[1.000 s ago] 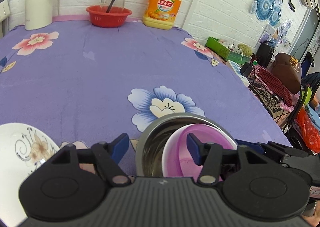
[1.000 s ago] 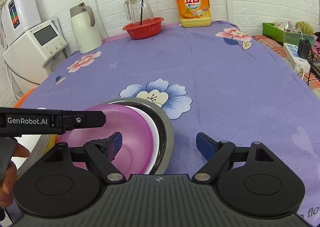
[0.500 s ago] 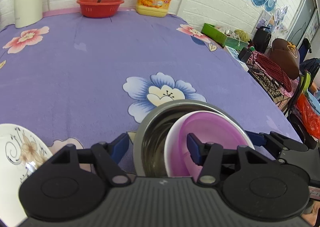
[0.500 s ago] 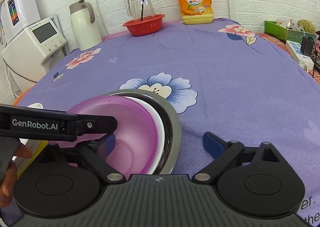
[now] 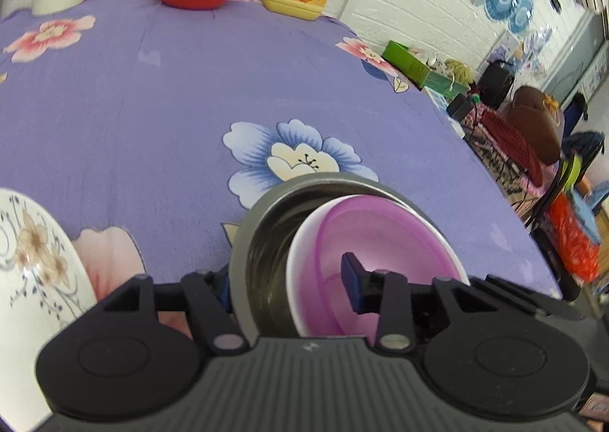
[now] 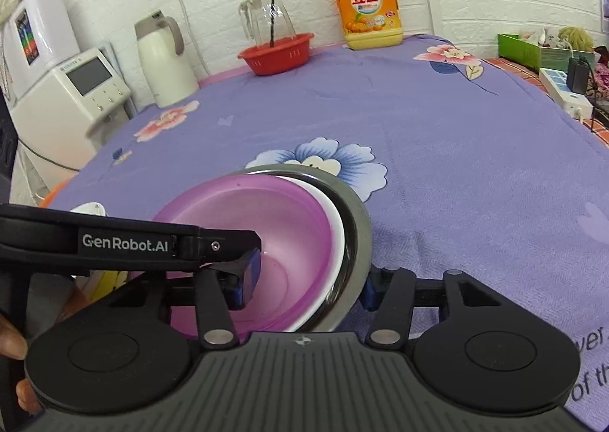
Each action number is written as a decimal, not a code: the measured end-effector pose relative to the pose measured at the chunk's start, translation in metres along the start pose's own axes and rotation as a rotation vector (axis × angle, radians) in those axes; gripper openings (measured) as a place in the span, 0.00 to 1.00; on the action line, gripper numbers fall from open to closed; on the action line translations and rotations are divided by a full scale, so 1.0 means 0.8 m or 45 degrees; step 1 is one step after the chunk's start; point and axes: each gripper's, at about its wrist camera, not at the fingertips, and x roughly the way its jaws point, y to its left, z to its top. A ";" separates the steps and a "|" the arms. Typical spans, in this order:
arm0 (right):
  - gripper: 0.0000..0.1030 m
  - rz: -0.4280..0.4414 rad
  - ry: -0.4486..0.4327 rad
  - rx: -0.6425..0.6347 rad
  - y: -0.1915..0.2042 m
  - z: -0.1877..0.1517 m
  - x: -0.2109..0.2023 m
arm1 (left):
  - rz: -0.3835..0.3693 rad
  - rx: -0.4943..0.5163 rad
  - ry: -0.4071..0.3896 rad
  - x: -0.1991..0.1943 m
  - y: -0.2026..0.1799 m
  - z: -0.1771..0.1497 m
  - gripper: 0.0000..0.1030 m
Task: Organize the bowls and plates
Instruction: 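Lift the nested bowls with both grippers and carry them to the plate stack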
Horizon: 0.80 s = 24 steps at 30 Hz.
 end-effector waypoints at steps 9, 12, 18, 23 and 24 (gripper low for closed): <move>0.86 0.095 -0.108 -0.110 0.067 0.028 -0.023 | 0.089 -0.033 -0.207 -0.097 0.037 0.011 0.36; 0.86 0.201 -0.100 -0.163 0.105 0.036 -0.010 | 0.188 -0.082 -0.257 -0.132 0.072 0.005 0.36; 0.86 0.379 -0.007 -0.236 0.179 0.025 0.030 | 0.335 -0.215 -0.263 -0.172 0.147 -0.023 0.36; 0.87 0.412 0.085 -0.285 0.212 0.008 0.050 | 0.349 -0.296 -0.240 -0.176 0.187 -0.046 0.36; 0.87 0.409 0.096 -0.292 0.214 0.006 0.053 | 0.344 -0.307 -0.236 -0.175 0.191 -0.049 0.35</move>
